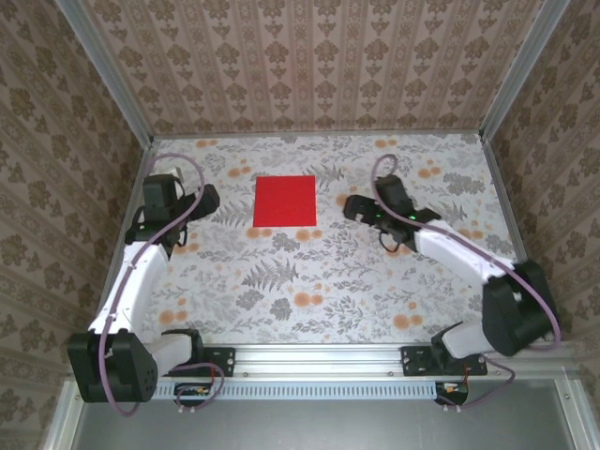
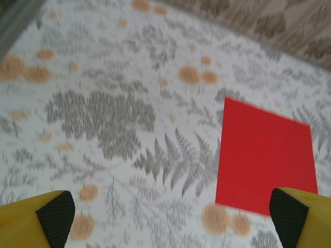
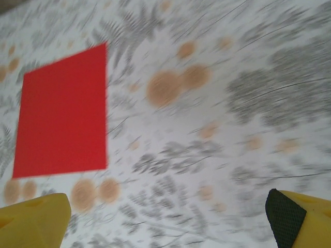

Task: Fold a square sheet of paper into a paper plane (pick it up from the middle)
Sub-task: Move the square sheet of paper to the center of the table.

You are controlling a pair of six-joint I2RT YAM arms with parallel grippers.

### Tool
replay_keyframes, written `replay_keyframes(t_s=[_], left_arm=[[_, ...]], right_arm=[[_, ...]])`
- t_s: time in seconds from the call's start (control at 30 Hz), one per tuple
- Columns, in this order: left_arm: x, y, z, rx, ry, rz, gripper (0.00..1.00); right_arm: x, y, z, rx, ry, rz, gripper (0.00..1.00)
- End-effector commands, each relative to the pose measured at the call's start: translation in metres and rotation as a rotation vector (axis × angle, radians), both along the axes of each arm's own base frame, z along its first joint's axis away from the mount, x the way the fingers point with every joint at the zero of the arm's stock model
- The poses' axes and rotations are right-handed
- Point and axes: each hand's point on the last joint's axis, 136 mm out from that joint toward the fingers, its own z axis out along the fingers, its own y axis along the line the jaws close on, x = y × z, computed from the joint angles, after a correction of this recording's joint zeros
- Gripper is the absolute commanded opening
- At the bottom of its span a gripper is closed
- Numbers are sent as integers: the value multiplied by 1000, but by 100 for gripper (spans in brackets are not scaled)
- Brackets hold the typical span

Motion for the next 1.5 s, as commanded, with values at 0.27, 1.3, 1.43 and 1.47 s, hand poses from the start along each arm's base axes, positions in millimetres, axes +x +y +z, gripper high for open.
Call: replay_keyframes(t_s=[0.27,1.3,1.43,1.47], left_arm=[[-31,-8,-4,-17,89,-48,100],[-31,-5,-14,4,120,-36,100],[-31,-6,-15,1,124,-40,100],[-31,-5,-15,1,125,-38,100]], right_arm=[[23,147,-44,-13,164,175,93],[-61,103,-158,-298,550,322,90],[-133,59,-164,-351,697,370,90],[-147,51,-164,-361,725,374,90]])
